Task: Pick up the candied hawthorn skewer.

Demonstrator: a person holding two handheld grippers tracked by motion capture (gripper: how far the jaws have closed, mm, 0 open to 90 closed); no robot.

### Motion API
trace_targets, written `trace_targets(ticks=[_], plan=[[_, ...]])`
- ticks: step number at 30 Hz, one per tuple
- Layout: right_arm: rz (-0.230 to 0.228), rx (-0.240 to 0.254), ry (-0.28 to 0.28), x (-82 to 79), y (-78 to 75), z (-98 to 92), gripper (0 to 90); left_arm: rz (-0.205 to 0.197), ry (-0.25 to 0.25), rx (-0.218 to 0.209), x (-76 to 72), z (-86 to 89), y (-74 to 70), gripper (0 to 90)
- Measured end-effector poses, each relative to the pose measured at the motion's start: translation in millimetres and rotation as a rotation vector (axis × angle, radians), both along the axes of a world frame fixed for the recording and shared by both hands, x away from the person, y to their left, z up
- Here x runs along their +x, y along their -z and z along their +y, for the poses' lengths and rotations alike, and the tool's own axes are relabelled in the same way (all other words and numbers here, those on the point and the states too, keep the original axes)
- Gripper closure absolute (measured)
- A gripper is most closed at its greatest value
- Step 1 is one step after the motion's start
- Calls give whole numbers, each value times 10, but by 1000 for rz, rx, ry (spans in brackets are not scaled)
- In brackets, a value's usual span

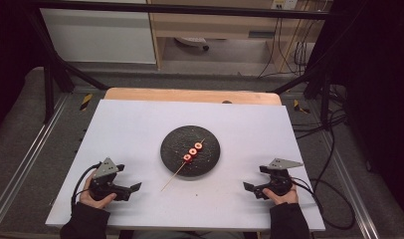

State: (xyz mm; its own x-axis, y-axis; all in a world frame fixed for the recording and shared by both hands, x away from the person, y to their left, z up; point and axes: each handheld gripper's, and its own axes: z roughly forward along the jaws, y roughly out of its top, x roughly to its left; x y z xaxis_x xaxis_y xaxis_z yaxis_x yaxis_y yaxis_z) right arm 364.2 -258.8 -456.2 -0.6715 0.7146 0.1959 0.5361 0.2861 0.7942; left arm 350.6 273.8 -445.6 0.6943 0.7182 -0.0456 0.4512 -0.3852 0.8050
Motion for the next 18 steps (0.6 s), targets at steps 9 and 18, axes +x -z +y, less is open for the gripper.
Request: trace_targets(ticks=[9,18], plan=[[1,5,3,-10,-9,2,9,1,9,14,-10,-41,-13,34],[-3,-1,0,-5,-8,16,6,7,11,20,-7,-126,-53,16]])
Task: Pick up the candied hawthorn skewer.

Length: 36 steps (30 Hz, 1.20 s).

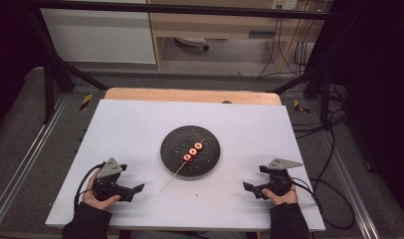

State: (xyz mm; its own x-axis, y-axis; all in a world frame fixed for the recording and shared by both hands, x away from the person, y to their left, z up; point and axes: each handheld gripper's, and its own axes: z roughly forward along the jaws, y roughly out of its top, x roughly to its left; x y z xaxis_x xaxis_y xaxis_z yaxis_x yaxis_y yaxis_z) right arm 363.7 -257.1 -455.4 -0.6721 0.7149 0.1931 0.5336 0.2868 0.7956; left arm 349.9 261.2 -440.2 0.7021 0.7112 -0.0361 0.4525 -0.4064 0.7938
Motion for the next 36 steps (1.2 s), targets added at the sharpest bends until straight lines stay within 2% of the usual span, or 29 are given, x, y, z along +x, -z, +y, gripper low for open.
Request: trace_targets(ticks=[6,17,24,29,30,36], plan=[[2,-1,3,0,-5,-1,6,8,4,9,13,-98,-55,19],[0,-15,5,1,-9,9,6,20,-4,1,43,-277,-173,54],[-1,-19,6,4,-5,12,6,32,13,11,74,-524,-238,110],[-3,-21,7,3,-2,14,6,63,22,19,93,-724,-249,239],[-2,-21,7,3,-2,14,6,80,27,31,97,-799,-239,261],[2,-22,4,4,-1,15,6,118,41,78,105,-970,-193,408]])
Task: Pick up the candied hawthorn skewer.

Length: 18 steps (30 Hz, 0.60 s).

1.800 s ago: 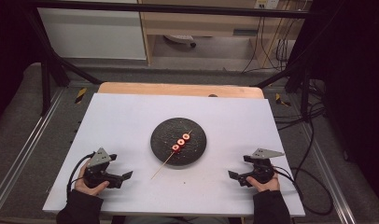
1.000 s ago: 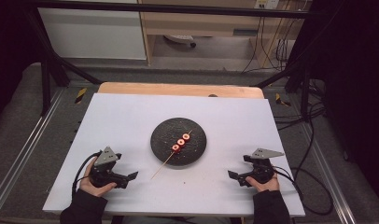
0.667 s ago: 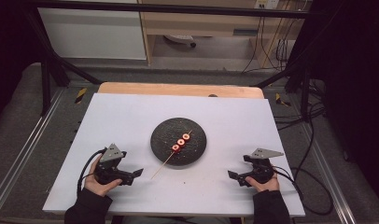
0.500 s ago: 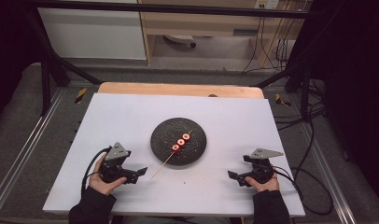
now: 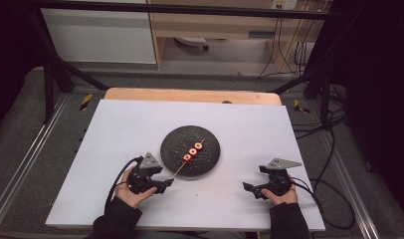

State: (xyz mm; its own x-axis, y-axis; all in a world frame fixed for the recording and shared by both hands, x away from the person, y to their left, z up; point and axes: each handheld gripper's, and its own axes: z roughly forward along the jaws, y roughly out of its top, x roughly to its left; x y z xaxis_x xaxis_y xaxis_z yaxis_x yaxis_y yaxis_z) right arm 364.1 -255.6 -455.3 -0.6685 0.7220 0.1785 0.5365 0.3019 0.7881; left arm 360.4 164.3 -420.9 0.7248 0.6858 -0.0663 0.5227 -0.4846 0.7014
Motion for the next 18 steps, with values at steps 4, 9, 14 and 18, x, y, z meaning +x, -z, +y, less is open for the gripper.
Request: trace_targets(ticks=[4,9,14,18], plan=[[0,1,0,1,1,1,6,31,11,51,14,-115,53,506],[4,2,0,1,3,4,6,54,-3,89,30,-188,73,631],[8,1,-1,2,4,5,6,60,-30,113,34,-220,66,742],[9,1,-4,7,6,6,7,62,-52,110,29,-226,63,804]])
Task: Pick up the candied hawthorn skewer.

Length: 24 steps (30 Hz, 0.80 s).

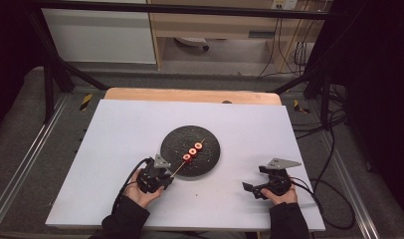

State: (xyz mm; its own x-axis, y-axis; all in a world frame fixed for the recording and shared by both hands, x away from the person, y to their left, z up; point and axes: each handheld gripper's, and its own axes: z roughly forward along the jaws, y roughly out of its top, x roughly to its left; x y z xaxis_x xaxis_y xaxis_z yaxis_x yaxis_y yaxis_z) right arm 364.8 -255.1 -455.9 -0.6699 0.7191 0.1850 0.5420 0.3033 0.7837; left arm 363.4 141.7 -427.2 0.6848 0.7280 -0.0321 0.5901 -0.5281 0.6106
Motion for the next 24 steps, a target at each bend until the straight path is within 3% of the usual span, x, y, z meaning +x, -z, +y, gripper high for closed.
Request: trace_targets(ticks=[6,14,24], plan=[[1,1,0,-1,-1,0,7,-6,-29,7,-14,5,1,872],[6,3,0,-5,-1,2,7,-36,-41,-31,-52,80,-9,879],[3,9,2,-7,-6,-1,7,-102,-51,-128,-140,294,-95,880]])
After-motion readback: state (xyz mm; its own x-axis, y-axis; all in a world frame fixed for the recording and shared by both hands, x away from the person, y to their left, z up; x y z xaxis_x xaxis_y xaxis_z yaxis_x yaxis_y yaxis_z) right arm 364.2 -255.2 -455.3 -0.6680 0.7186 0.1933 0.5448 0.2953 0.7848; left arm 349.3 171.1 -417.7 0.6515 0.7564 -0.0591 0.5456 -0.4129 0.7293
